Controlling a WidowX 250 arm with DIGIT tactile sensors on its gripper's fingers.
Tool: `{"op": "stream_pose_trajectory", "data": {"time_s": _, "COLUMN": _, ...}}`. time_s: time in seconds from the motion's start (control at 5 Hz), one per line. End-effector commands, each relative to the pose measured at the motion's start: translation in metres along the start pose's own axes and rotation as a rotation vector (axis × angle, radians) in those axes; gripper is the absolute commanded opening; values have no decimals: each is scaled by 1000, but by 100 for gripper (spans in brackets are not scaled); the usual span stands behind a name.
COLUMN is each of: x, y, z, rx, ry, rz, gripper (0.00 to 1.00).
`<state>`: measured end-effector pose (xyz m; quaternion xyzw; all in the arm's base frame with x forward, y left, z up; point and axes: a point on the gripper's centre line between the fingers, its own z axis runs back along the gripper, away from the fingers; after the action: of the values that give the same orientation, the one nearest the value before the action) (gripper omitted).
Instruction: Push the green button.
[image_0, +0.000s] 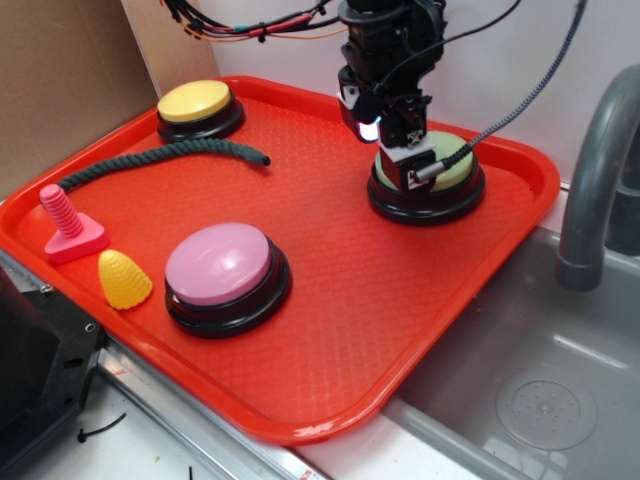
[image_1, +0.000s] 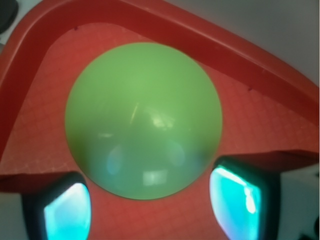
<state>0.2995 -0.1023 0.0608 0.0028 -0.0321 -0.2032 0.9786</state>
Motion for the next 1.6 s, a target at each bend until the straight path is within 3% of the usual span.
{"op": "stream_pose_trajectory", "data": {"time_s": 0.0, "x": 17, "y": -5, "z": 12, "rx": -8, "ry": -99, "rz": -53, "gripper": 100}}
{"op": "stream_pose_trajectory", "data": {"time_s": 0.2, "x": 24, "y": -3, "z": 11, "rx": -2, "ry": -101, "rz": -68, "gripper": 100}}
{"op": "stream_pose_trajectory", "data": {"time_s": 0.6, "x": 2, "y": -2, "z": -7, "rx": -22, "ry": -28, "rz": -47, "gripper": 100}}
{"op": "stream_pose_trajectory", "data": {"time_s": 1.4, "x": -2, "y": 3, "z": 45, "rx": 56, "ry": -87, "rz": -33, "gripper": 100}}
